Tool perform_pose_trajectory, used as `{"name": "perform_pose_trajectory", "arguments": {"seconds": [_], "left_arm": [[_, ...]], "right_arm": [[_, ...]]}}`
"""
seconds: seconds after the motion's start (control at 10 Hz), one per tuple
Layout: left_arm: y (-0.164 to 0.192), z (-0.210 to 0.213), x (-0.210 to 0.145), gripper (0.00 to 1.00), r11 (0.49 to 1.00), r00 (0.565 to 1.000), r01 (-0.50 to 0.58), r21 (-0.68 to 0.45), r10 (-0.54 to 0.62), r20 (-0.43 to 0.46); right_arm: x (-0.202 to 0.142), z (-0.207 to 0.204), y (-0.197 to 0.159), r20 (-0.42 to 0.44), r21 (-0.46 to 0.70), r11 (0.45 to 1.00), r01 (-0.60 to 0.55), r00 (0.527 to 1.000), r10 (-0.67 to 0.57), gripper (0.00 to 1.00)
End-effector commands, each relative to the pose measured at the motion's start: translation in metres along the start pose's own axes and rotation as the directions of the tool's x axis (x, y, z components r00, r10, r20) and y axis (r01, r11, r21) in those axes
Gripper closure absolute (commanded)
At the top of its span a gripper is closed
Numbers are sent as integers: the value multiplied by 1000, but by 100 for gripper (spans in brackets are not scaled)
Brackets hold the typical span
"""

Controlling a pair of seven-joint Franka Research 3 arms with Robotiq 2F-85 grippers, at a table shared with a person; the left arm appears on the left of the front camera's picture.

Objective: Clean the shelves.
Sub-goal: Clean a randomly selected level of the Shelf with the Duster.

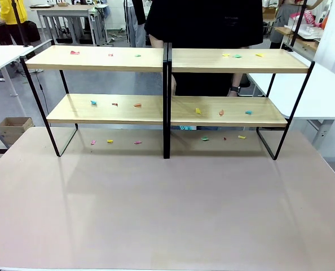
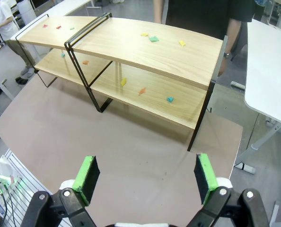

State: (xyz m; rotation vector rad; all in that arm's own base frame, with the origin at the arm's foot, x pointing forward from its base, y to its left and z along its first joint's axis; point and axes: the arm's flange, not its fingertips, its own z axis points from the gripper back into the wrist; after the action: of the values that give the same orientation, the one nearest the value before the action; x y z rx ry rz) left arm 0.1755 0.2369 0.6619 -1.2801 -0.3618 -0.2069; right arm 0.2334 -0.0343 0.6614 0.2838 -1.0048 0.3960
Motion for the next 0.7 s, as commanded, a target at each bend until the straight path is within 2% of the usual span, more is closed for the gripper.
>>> {"name": "perform_pose_trajectory", "arguments": {"seconds": [0.0,0.5,0.6], "left_arm": [[-5,-1,3,100,1000,1000,-4,2,4,7],[-5,-1,3,100,1000,1000,-4,2,4,7],[0,0,0,87,1000,1000,0,0,0,1]], "right_arm": [[0,0,1,1,7,1000,2,1000,-2,0],[0,0,1,1,7,1000,2,1000,-2,0],[0,0,1,1,7,1000,2,1000,-2,0]]}}
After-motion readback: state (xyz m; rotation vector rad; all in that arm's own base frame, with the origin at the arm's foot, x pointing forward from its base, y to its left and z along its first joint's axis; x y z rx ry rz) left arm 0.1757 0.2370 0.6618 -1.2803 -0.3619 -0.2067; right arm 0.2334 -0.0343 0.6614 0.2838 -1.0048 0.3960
